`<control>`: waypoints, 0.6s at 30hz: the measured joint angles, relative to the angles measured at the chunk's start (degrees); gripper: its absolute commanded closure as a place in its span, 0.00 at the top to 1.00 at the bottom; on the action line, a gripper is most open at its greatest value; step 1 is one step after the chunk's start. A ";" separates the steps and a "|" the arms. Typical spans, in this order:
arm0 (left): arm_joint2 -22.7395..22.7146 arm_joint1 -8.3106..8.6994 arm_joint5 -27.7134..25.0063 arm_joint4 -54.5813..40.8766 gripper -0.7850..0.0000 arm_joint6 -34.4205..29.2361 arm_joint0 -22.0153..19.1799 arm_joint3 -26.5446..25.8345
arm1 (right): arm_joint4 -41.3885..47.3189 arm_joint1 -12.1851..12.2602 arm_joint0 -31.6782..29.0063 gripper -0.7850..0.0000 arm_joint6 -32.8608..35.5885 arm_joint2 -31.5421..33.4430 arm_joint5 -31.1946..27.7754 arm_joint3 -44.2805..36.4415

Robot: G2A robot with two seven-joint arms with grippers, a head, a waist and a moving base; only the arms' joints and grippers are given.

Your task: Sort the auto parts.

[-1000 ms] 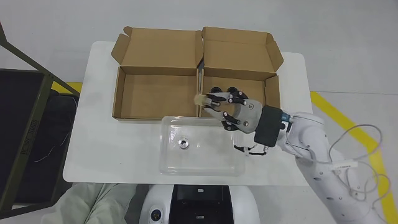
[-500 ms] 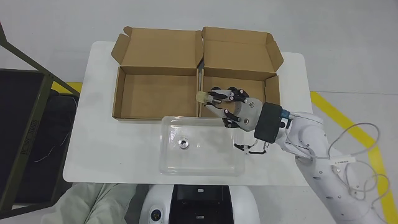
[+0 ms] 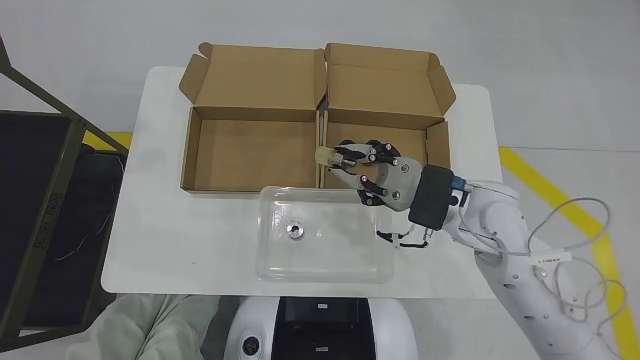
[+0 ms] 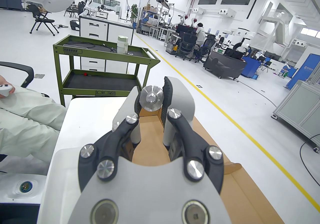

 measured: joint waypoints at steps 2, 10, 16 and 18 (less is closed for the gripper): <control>0.00 0.00 0.00 0.00 1.00 0.00 0.00 0.00 | 0.57 -0.16 0.32 0.00 0.72 -0.49 0.41 0.60; 0.00 0.00 0.00 0.00 1.00 0.00 0.00 0.00 | 0.34 -1.19 3.34 0.00 6.33 -4.03 4.21 3.89; 0.00 0.00 0.00 0.00 1.00 0.00 0.00 0.00 | 1.45 -2.26 6.38 0.00 9.56 -7.53 5.53 7.00; 0.00 0.00 0.00 0.00 1.00 0.00 0.00 0.00 | 2.06 -2.65 7.53 0.00 10.29 -8.60 5.54 8.44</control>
